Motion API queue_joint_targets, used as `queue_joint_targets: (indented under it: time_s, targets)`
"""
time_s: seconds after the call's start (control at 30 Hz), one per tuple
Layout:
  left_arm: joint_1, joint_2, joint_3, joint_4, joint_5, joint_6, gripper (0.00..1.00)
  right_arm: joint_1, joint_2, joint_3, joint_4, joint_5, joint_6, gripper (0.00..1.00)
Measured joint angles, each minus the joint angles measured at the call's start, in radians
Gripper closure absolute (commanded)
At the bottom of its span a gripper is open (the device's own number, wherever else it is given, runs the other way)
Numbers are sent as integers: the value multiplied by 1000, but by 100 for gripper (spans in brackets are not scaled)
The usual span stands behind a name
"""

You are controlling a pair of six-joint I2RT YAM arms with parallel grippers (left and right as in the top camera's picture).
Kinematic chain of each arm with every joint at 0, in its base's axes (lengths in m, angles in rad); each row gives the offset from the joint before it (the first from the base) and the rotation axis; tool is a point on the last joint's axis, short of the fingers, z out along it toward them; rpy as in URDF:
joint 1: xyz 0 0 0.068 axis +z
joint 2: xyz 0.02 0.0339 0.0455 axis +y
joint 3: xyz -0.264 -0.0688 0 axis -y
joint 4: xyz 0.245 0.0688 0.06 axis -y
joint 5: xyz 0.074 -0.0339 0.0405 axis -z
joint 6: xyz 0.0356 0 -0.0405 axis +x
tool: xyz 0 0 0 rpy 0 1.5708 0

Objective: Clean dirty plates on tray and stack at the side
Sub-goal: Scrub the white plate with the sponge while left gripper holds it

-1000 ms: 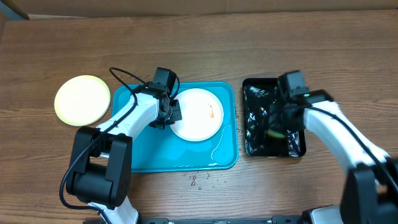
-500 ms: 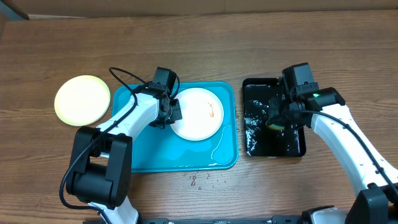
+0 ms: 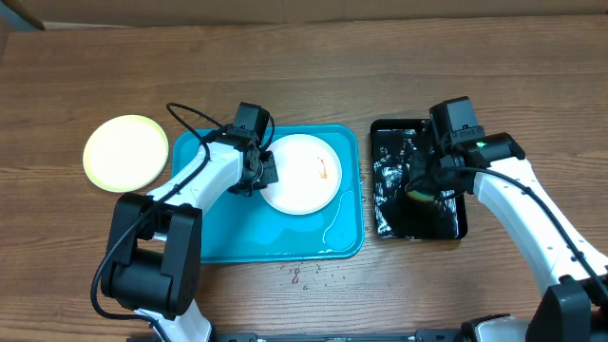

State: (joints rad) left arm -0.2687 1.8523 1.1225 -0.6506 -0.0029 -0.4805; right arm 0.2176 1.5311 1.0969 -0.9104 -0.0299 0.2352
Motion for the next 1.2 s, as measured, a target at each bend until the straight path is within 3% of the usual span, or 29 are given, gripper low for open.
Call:
queue_joint_targets:
  time_s: [0.23, 0.37, 0.5, 0.6, 0.8, 1.13, 1.2]
  targets:
    - [0, 0, 0, 0, 0, 0, 96, 0, 9, 0, 40, -150, -21, 96]
    - [0, 0, -1, 3, 3, 0, 96, 22, 33, 0, 148, -360, -32, 96]
    - [0, 0, -2, 3, 6, 0, 96, 121, 54, 0, 269, -409, -24, 96]
    - [0, 0, -2, 4, 6, 0, 96, 235, 76, 0, 356, -330, -23, 96]
    - [0, 0, -2, 9, 7, 0, 96, 449, 171, 0, 481, 10, -38, 96]
    - [0, 0, -2, 9, 8, 0, 96, 470, 320, 0, 656, 256, -83, 94]
    - [0, 0, -2, 9, 8, 0, 96, 470, 320, 0, 671, 271, -84, 88]
